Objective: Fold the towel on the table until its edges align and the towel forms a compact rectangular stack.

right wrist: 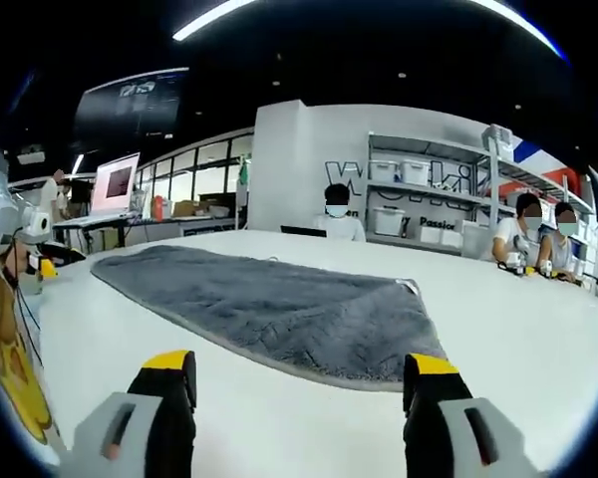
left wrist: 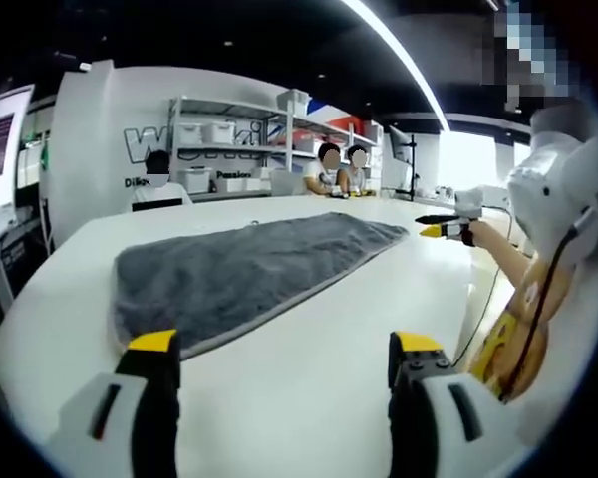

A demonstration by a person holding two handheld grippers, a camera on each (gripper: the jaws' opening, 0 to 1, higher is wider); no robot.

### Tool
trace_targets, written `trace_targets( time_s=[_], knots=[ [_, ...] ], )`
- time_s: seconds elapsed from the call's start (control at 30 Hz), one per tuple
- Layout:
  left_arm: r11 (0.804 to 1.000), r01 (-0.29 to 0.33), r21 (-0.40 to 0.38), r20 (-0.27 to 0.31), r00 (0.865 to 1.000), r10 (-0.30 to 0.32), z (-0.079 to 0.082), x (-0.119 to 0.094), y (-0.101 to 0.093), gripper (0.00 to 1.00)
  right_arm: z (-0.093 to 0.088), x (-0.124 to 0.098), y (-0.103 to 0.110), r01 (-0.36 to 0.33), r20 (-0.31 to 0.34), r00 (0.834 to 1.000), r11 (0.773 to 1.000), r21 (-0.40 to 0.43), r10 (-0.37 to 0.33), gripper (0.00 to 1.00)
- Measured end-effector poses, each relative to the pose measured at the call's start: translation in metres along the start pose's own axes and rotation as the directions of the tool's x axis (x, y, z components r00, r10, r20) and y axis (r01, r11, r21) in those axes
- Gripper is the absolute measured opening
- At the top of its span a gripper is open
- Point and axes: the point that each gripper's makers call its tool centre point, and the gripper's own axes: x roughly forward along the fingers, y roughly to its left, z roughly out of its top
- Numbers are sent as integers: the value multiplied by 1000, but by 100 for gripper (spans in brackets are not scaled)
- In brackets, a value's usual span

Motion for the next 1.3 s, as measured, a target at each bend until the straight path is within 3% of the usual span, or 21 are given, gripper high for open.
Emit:
trace_targets(
  time_s=[0.23, 0.43, 0.77, 1.1, 1.3],
  knots=[
    [1000, 8, 1, -10, 1000, -8, -2, 2, -2, 90, -14, -19, 7, 81, -65, 995, 997, -1, -81, 100],
    [1000, -2, 1, -30, 1000, 2, -6, 1, -1, 90, -22, -29, 17, 67, -76, 995, 998, 21, -65, 100],
    [1000, -19, 7, -45, 999, 19, -5, 1, 0, 90, -36, -42, 22, 132, -108, 986, 989, 64, -124, 100],
    [999, -40, 16, -67, 997, 41, -7, 1, 0, 90, -36, -48, 26, 126, -143, 982, 992, 31, -120, 100],
    [999, -51, 10, -81, 995, 51, -10, 0, 2, 90, -30, -48, 25, 119, -110, 987, 992, 47, -113, 100]
  ],
)
